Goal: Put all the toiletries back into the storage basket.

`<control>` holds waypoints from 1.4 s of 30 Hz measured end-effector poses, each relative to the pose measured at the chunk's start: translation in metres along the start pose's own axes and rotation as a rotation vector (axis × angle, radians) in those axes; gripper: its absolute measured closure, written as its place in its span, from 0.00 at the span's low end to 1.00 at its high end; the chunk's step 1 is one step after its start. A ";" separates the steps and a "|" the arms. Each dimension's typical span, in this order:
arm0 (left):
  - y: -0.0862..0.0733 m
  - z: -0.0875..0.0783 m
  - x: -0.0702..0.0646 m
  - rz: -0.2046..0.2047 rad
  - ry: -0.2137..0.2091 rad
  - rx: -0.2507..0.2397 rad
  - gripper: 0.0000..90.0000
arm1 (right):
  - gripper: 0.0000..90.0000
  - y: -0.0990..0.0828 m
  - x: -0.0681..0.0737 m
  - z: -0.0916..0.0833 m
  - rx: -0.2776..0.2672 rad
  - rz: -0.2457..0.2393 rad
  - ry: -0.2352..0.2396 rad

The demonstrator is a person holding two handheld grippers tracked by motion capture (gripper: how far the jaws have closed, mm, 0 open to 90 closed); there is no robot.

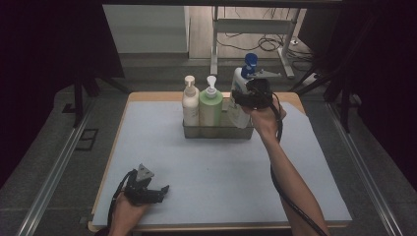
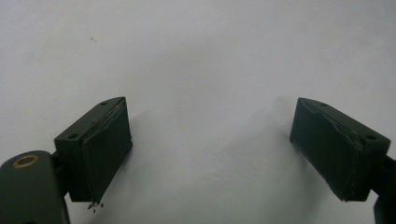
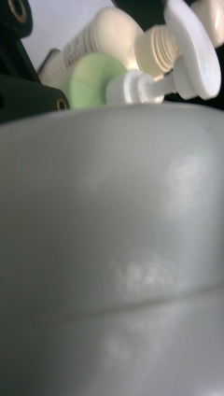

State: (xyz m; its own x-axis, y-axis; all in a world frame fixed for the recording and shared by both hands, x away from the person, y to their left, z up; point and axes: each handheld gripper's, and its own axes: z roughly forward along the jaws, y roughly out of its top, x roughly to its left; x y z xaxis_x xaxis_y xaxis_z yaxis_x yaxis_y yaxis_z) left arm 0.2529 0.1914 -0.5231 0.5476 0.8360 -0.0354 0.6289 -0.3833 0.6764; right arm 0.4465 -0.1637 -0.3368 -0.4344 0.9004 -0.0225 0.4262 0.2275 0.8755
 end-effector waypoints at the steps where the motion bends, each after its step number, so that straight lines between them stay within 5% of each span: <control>1: 0.000 0.000 0.000 0.000 0.000 0.000 0.14 | 0.45 0.001 -0.001 0.002 -0.001 0.001 -0.001; 18: 0.000 0.000 0.000 0.000 -0.001 -0.001 0.14 | 0.45 -0.009 -0.002 0.035 0.008 0.021 -0.021; 42: 0.000 0.000 0.000 -0.001 0.000 -0.003 0.14 | 0.45 -0.044 0.000 0.056 0.068 0.016 -0.027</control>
State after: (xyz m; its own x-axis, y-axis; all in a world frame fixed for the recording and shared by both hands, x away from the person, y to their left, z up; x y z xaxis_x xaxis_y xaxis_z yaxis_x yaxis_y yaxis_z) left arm 0.2527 0.1913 -0.5233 0.5472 0.8362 -0.0357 0.6277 -0.3818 0.6784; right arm 0.4719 -0.1526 -0.4022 -0.4059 0.9136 -0.0227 0.4863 0.2369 0.8411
